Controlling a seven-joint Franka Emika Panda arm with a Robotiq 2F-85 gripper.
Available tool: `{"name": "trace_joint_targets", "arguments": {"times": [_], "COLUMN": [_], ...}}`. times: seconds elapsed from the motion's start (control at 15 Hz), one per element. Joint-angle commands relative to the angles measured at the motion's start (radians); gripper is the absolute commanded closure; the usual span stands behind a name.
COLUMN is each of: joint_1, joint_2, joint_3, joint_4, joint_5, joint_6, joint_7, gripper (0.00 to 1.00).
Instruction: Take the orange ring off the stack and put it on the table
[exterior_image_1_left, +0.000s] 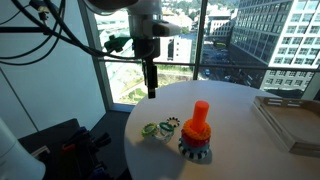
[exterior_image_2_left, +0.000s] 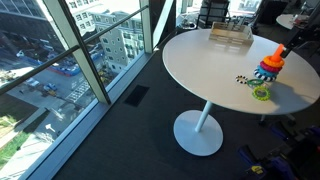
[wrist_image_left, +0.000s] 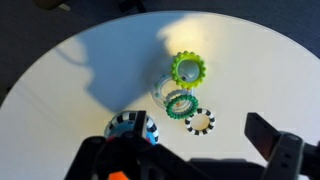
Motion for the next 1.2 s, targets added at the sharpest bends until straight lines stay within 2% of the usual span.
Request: {"name": "trace_joint_targets", "arguments": {"times": [0.0, 0.53, 0.8, 1.07, 1.13], "joint_1": [-0.038, -0.082, -0.1, -0.085, -0.08], "joint_2": [0.005, 0.116, 0.215, 0.3, 0.254], "joint_3": [0.031, 0.021, -0.006, -0.034, -0.036], "joint_4": [-0.012, 0.067, 0.153, 0.248, 0.186], "joint_5": [-0.046, -0.104, -0.121, -0.098, -0.101], "joint_6": [0.057, 0.098, 0.109, 0.09, 0.106], "joint_7": [0.101, 0.196, 0.186, 0.145, 0.162], "gripper": [0.0, 0.0, 0.0, 0.0, 0.0]}}
